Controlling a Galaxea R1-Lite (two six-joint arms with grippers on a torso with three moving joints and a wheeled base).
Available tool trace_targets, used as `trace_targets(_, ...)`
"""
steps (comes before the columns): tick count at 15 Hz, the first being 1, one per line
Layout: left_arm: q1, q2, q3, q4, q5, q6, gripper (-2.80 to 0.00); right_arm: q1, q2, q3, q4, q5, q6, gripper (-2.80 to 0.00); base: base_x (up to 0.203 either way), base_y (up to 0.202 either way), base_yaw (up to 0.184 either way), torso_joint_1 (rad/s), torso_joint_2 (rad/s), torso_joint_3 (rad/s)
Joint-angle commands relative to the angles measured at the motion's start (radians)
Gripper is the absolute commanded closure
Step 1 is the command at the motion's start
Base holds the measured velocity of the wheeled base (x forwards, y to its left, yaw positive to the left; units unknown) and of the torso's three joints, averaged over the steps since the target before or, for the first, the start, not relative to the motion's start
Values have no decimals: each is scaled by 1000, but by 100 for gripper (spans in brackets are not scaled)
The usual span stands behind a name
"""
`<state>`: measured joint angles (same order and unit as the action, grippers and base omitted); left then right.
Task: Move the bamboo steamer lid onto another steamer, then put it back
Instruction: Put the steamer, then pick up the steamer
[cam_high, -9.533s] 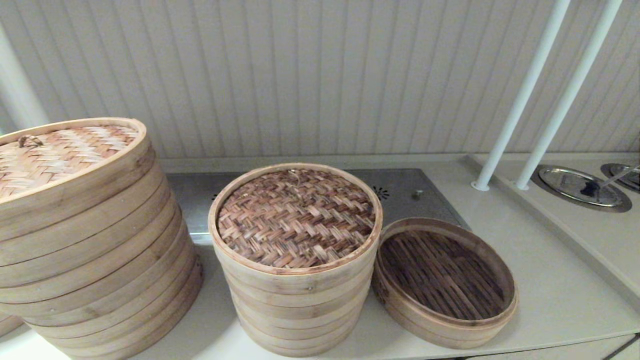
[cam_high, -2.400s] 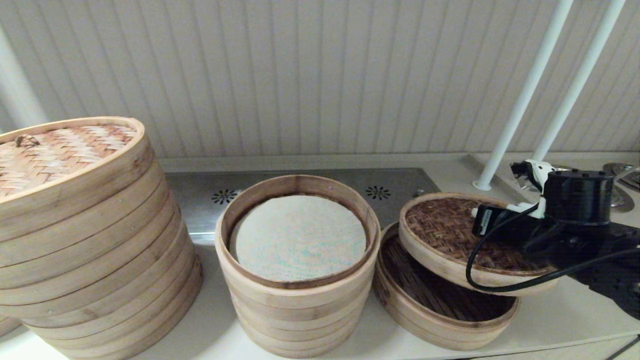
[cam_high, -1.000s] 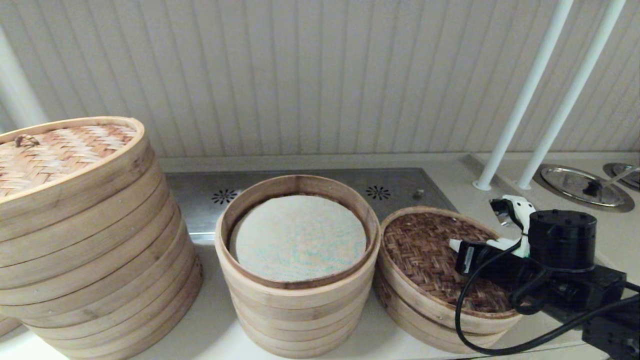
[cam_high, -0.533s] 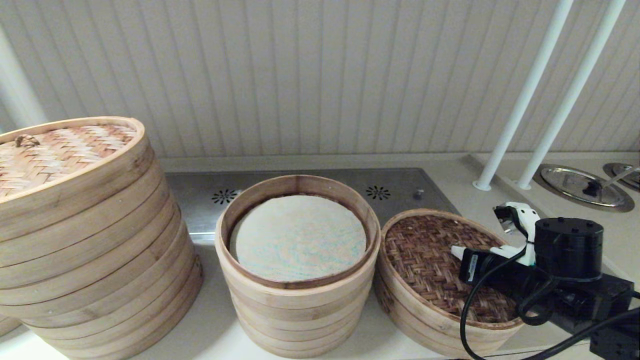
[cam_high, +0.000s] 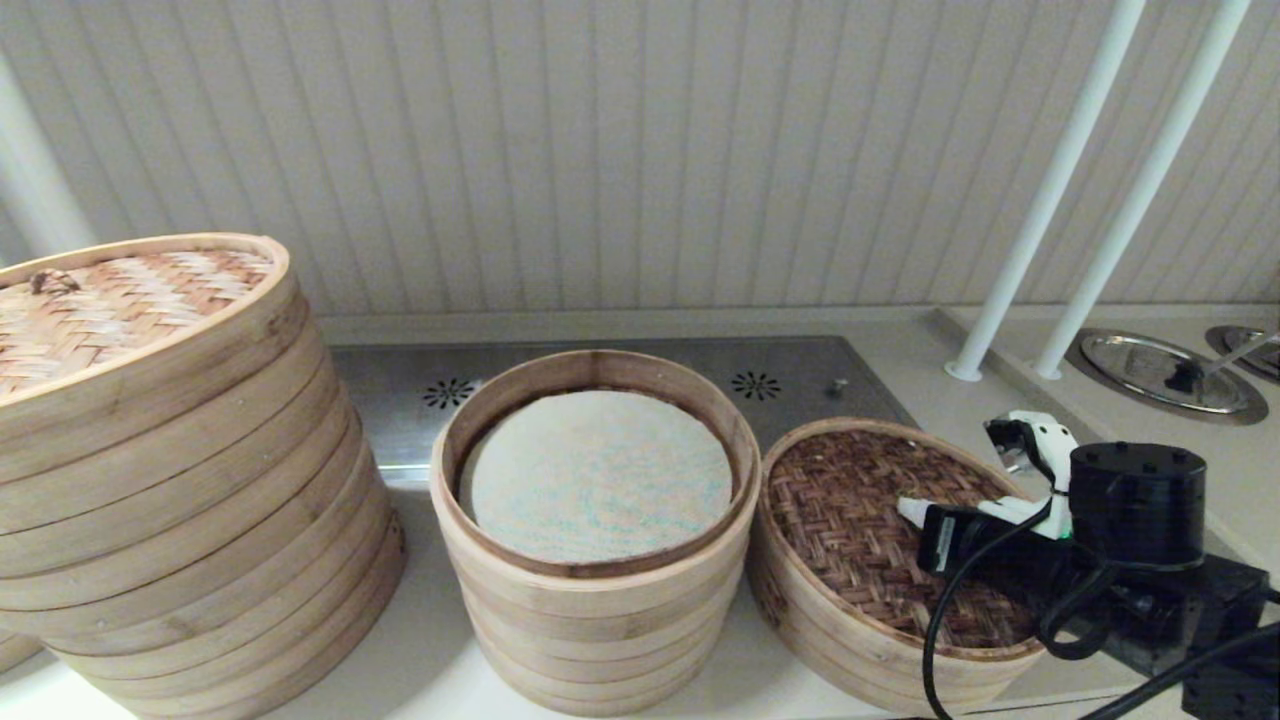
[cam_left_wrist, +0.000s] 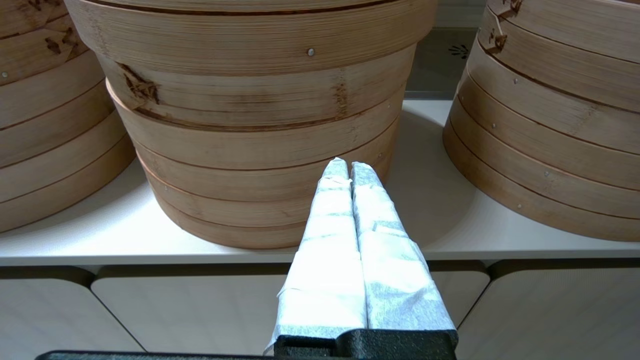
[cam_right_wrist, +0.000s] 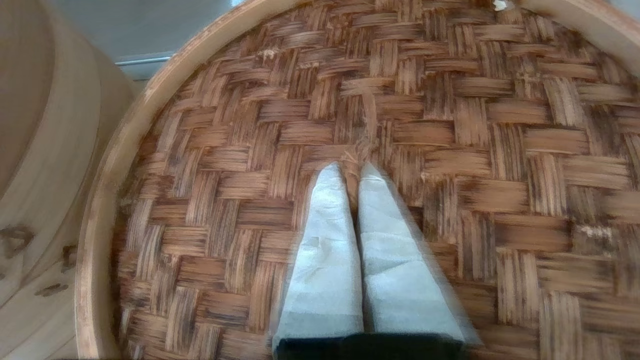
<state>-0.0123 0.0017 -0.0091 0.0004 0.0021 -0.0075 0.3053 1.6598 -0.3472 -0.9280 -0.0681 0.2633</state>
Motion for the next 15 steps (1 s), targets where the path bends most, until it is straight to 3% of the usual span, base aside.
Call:
trace_targets(1, 0, 0, 0, 0, 1, -1, 0, 0, 3, -1, -5, -1, 3, -280, 0, 0, 0, 0, 0, 0)
trace_targets(10, 0, 0, 0, 0, -1, 0, 0, -48, -218, 1, -49, -3, -29, -280, 0, 0, 0, 0, 0, 0)
trace_targets(11, 0, 0, 0, 0, 1, -1, 0, -53, -273, 4, -42, -2, -39, 0, 0, 0, 0, 0, 0, 0)
trace_targets(15, 0, 0, 0, 0, 1, 0, 0, -54, -527, 40, 80, 0, -128, 0, 0, 0, 0, 0, 0, 0)
